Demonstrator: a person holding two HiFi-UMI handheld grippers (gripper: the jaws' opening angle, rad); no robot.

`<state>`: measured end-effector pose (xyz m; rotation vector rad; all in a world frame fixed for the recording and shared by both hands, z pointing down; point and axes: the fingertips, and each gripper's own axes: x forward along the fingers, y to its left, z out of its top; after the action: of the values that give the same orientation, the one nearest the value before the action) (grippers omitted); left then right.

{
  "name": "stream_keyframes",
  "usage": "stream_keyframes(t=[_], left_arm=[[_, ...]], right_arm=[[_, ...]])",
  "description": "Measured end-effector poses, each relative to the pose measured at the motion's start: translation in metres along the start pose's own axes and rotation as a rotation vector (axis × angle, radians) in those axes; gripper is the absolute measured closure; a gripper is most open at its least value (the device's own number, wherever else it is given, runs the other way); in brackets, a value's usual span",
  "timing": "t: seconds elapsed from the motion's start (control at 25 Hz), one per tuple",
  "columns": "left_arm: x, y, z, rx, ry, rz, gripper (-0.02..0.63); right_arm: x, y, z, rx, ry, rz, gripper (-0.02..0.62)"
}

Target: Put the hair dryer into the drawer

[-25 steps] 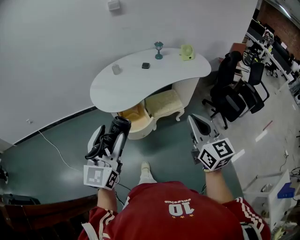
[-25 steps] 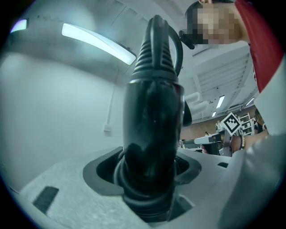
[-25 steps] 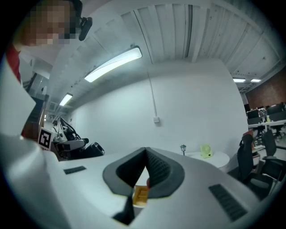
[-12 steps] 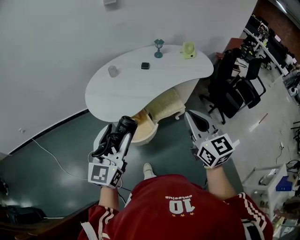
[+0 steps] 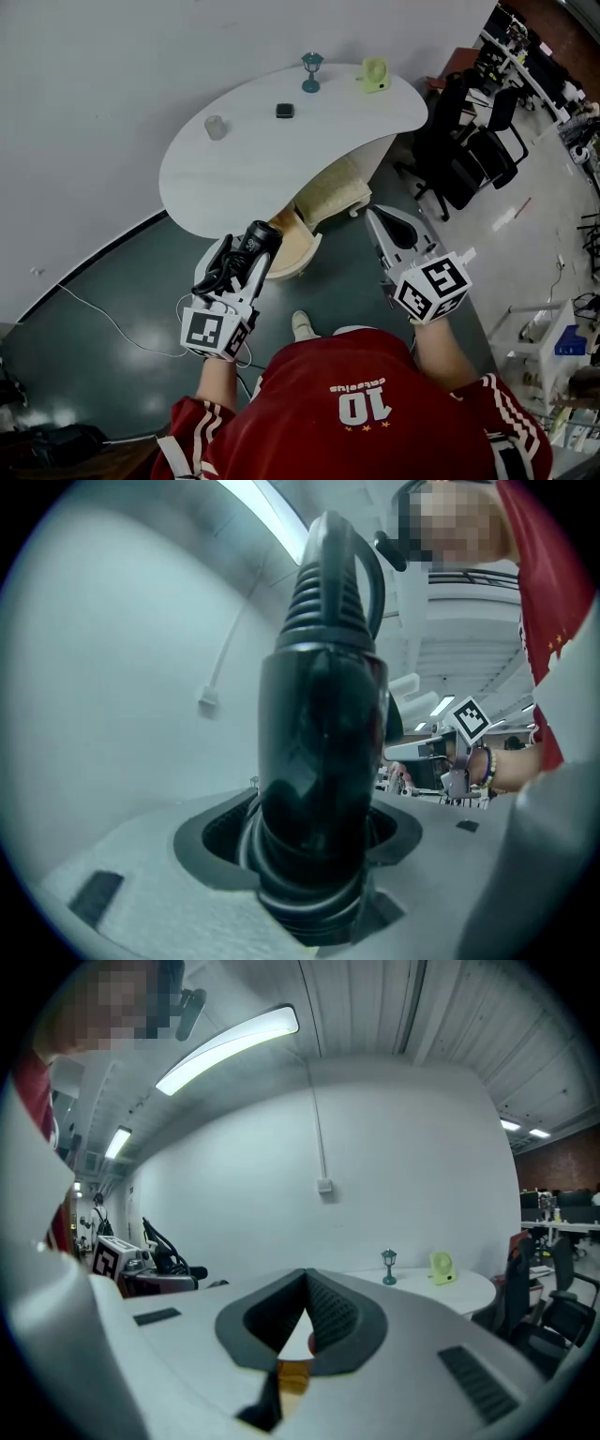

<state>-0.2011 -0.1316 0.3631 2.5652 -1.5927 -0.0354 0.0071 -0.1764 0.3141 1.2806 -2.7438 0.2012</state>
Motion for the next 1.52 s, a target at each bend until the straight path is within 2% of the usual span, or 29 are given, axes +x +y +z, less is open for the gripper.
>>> stream_keyframes(t=[0.28, 0.68, 0.88, 1.0, 1.28, 1.52], left_arm=[[0.023, 0.002, -0.035, 0.027, 0.037, -0.05, 0.316], [0.059, 0.003, -0.111, 0.08, 0.139, -0.09, 0.314], [0.078, -0.003, -0.148, 0.154, 0.188, -0.119, 0.315], [0.09, -0.009, -0.177, 0.196, 0.237, -0.149, 0.316], [0.111, 0.001, -0.243, 0.196, 0.345, -0.162, 0.316], [0.124, 0.01, -0.295, 0.236, 0.439, -0.173, 0.316]], right_arm=[[0.003, -0.009, -0.022, 0.031, 0.032, -0.022, 0.591], [0.028, -0.027, -0.065, 0.078, 0.084, 0.015, 0.591], [0.042, -0.037, -0.079, 0.08, 0.109, 0.034, 0.591], [0.047, -0.043, -0.088, 0.093, 0.125, 0.039, 0.591], [0.054, -0.051, -0.109, 0.111, 0.161, 0.038, 0.591], [0.054, -0.063, -0.129, 0.124, 0.199, 0.027, 0.591]])
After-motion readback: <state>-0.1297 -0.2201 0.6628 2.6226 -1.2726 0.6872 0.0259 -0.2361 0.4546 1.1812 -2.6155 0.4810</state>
